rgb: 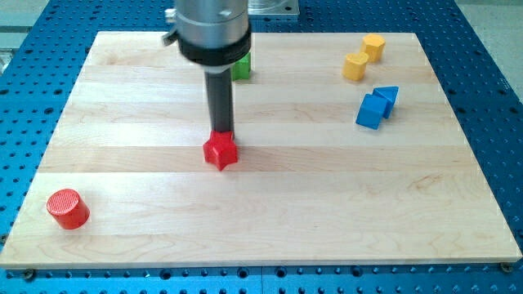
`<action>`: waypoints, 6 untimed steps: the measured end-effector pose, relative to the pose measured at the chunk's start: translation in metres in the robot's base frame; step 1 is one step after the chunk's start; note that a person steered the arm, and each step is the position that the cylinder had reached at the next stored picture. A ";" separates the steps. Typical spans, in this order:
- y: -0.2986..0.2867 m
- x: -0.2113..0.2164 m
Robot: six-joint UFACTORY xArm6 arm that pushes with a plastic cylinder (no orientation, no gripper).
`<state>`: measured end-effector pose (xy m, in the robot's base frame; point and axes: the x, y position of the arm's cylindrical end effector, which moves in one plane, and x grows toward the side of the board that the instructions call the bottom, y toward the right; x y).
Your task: Slide the red star to the top right of the red circle
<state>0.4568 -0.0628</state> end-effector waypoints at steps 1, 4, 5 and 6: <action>-0.009 0.038; 0.037 0.096; 0.007 0.101; 0.081 0.096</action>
<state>0.5533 0.0184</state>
